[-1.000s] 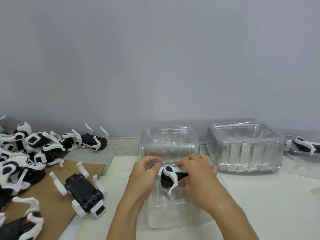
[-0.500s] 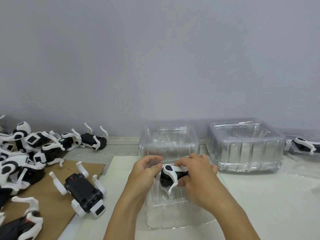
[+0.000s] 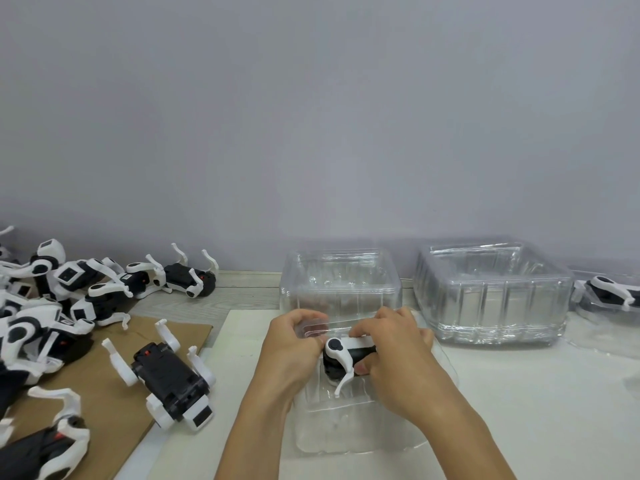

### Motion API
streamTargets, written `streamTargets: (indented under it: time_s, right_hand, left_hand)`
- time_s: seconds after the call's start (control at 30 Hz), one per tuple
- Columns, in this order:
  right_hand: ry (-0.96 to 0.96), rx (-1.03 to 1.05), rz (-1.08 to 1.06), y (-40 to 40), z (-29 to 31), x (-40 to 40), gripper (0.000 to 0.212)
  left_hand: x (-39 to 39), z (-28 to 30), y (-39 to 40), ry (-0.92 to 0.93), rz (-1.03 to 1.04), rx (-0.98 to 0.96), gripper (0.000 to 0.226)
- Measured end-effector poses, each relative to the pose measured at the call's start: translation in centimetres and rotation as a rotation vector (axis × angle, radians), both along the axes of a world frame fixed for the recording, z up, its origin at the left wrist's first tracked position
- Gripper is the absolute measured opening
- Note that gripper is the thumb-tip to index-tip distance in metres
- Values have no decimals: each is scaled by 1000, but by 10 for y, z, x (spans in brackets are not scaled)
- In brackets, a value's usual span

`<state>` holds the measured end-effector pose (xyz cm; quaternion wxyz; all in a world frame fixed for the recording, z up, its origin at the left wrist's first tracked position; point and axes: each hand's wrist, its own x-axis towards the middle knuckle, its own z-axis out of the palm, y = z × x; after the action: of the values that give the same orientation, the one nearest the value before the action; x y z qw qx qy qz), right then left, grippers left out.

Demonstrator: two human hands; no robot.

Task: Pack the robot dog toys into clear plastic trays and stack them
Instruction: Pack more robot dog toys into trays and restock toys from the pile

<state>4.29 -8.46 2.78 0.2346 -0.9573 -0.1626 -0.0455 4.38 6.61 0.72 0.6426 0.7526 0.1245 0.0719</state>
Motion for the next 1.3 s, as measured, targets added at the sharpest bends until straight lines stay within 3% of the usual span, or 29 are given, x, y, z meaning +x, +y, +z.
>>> streamTargets:
  time_s: [0.57,0.77,0.93,1.3]
  right_hand:
    - [153,-50,6,-8,25,-8,41]
    - [131,119,23,-12,34,-8,48]
    - [82,152,123,14,23,-14,13]
    - [-35,104,53,24,14,-12,19]
  left_hand:
    - [-1,-1,2,24,-1,-71,41]
    - [-1,-1,1,25,8,-68,41]
    - [-2,-1,0,20,17,-69,39]
    - [-3,0,-3,25,20,-56,42]
